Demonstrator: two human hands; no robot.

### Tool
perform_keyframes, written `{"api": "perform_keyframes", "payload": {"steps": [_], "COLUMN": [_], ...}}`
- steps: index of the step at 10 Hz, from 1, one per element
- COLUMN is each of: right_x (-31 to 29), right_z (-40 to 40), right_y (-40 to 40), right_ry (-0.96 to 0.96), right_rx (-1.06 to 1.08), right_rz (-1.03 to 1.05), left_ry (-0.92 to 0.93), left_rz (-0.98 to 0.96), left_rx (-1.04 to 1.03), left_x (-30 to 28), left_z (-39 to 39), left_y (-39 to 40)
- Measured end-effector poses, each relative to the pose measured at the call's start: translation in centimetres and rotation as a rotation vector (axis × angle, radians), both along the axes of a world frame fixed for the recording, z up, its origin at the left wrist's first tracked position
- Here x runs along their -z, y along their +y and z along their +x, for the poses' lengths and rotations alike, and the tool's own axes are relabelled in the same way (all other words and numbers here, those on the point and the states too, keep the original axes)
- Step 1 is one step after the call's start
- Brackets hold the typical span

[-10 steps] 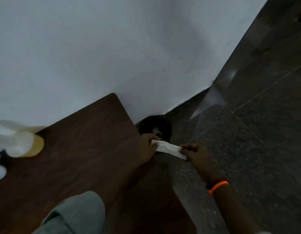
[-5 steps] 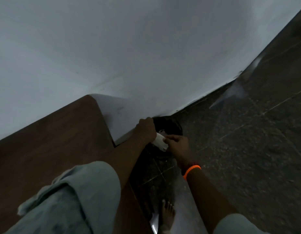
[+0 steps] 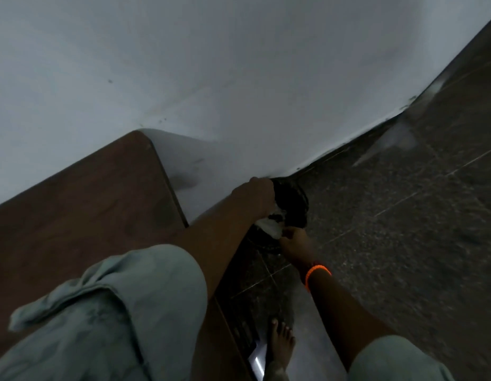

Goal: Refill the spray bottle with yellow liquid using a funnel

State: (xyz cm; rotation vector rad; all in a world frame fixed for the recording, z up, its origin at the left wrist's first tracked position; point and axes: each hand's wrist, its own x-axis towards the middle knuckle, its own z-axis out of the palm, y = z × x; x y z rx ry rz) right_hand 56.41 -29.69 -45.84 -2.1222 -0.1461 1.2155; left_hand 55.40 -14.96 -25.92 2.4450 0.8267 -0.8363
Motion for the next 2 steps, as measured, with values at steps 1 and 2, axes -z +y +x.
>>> {"api": "perform_keyframes", "payload": {"steps": [1, 2], "right_x": [-7.4, -14.5], "right_z": [0.1, -0.4], "right_y": [0.8, 1.8], "right_ry": [-0.078, -0.144], "right_rx": [-0.037, -0.038], "right_rz": [0.042, 0.112], "left_ry": [-0.021, -0.078], "left_rz": [0.02, 0.003], "left_rx": [0.025, 0.001], "left_x": [-4.7, -9.3], "left_z": [-1.0, -3.1], "left_y": [-0.8, -1.3]}}
